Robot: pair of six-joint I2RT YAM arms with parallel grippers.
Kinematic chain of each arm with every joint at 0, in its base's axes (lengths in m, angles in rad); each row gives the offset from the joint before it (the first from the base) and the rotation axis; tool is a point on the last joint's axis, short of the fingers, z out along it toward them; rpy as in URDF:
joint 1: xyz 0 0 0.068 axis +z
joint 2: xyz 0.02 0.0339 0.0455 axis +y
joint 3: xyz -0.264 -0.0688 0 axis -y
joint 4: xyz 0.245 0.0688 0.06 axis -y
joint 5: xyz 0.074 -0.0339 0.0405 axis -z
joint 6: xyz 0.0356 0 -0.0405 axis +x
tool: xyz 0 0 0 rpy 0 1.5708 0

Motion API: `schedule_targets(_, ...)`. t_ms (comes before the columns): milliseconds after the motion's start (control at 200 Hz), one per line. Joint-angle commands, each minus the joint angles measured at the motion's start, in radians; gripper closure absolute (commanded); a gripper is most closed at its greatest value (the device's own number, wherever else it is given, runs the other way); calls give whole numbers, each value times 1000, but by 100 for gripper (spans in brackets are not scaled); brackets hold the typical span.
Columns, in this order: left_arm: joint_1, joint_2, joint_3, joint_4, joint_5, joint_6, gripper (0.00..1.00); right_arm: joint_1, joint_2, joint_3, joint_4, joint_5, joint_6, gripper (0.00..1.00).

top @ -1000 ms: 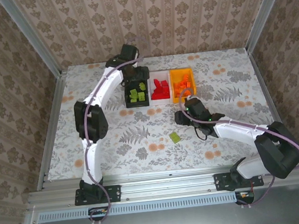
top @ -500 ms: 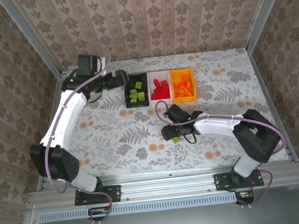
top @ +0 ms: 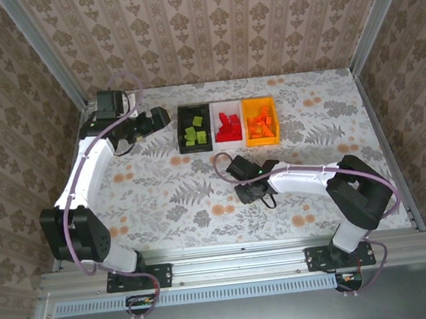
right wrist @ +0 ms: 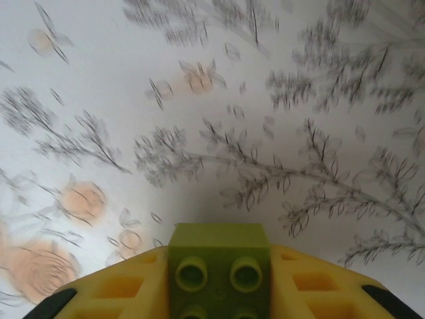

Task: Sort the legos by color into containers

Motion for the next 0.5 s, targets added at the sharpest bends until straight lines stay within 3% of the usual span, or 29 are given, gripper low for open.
schedule_targets(0,12,-80,-27,33,-31,-12,0,4,-34,132,-23,65,-11,67)
schedule_targets(170,14,-122,-52,33,-162,10,0,3,109,388,23,69,-108,68)
schedule_targets(495,9,-93,-57,30,-145,8,0,-66,491,840,47,91,-327,66)
